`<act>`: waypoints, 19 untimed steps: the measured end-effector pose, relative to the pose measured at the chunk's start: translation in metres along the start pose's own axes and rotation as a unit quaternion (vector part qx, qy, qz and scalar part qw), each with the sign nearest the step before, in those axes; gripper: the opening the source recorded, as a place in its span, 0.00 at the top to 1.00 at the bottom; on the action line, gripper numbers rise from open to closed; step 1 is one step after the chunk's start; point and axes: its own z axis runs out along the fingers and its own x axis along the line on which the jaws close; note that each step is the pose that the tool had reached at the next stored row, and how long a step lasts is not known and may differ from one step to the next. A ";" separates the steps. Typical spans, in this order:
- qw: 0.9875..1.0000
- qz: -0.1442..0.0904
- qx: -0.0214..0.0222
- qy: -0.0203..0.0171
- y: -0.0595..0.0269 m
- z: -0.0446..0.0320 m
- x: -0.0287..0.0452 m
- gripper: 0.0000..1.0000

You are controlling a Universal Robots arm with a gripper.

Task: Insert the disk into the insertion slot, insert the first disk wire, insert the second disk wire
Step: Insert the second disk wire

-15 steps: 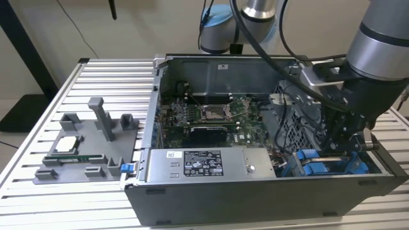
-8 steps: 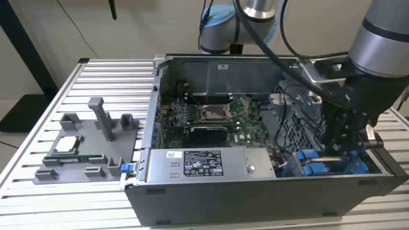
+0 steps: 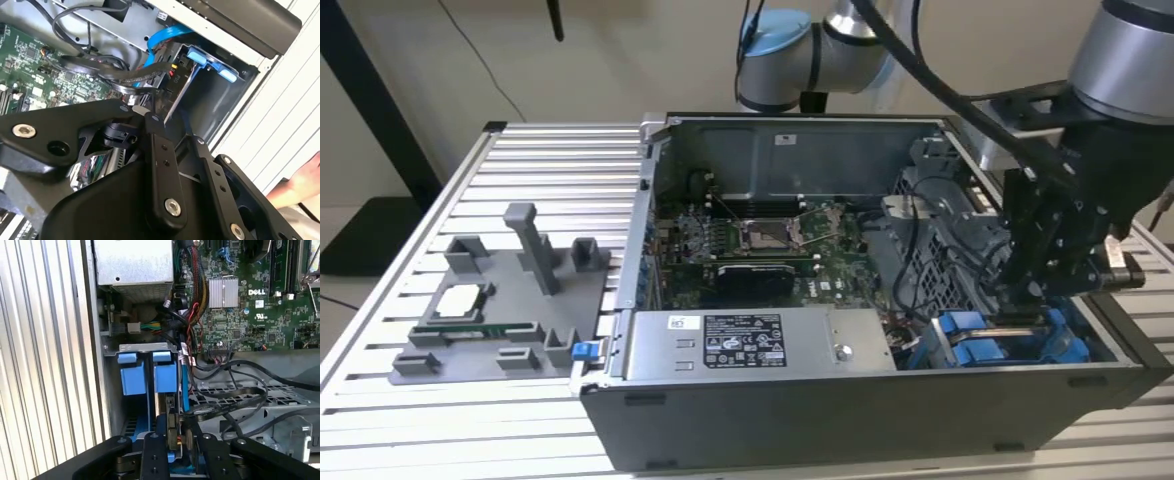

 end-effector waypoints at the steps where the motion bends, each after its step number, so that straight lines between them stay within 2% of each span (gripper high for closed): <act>1: 1.000 0.000 0.000 0.000 -0.0005 -0.0038 -0.0001 0.00; 6: 1.000 0.000 -0.002 0.000 -0.0025 -0.0225 -0.0006 0.00; 10: 1.000 0.000 -0.007 0.000 -0.0038 -0.0338 -0.0009 0.00; 15: 1.000 0.000 -0.014 0.001 -0.0050 -0.0450 -0.0012 0.00; 19: 1.000 0.000 -0.016 0.001 -0.0053 -0.0477 -0.0013 0.00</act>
